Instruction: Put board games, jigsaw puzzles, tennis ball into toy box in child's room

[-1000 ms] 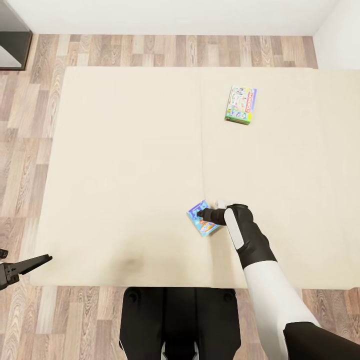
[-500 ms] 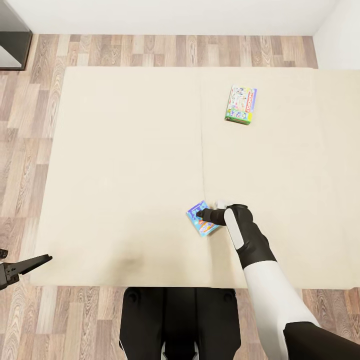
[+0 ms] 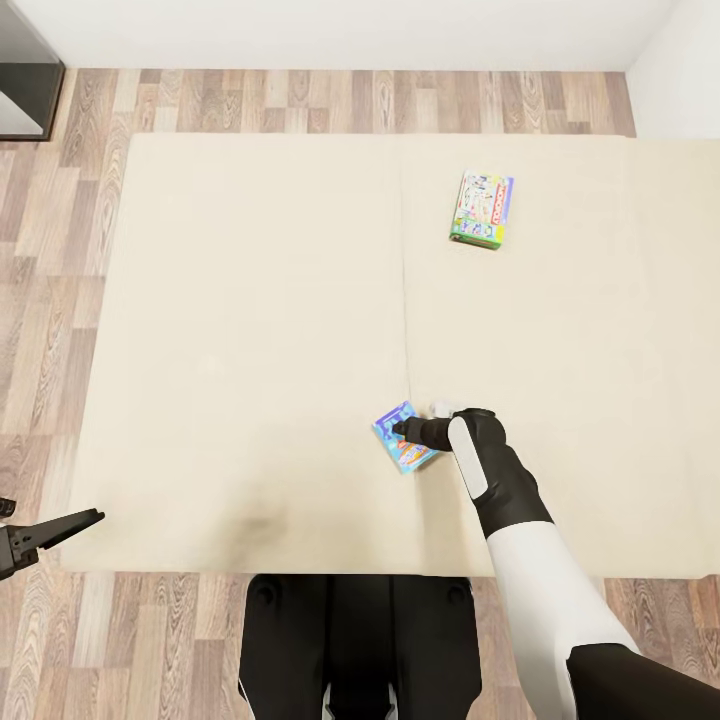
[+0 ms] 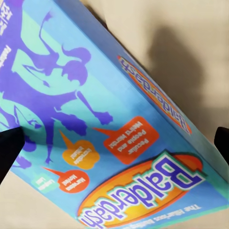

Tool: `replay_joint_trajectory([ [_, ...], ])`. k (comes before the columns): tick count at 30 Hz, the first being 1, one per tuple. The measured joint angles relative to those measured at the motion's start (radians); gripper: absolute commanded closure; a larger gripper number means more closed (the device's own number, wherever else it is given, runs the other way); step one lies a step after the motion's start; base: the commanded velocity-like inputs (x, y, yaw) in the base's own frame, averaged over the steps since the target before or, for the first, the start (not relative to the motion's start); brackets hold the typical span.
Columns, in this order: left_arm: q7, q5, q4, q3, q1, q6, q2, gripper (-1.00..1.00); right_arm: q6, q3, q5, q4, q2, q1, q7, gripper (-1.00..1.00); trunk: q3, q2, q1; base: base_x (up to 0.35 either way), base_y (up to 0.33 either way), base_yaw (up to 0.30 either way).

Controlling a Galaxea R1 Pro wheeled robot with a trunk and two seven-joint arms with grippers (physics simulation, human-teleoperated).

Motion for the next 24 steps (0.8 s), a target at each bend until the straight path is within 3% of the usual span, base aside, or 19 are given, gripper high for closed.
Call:
replay_joint_trajectory([
  [23,0.000,0.000,0.000,0.000,0.000,0.000,0.000,-1.00,0.001,-0.001,0.018,0.005,0.000,0.000,0.000,-1.00,0.000,0.000,0.000,0.000,0.038,0.000],
  [24,0.000,0.000,0.000,0.000,0.000,0.000,0.000,-1.00,0.007,0.000,0.005,0.004,0.000,0.000,0.001,-1.00,0.000,0.000,0.000,0.000,0.024,0.000],
])
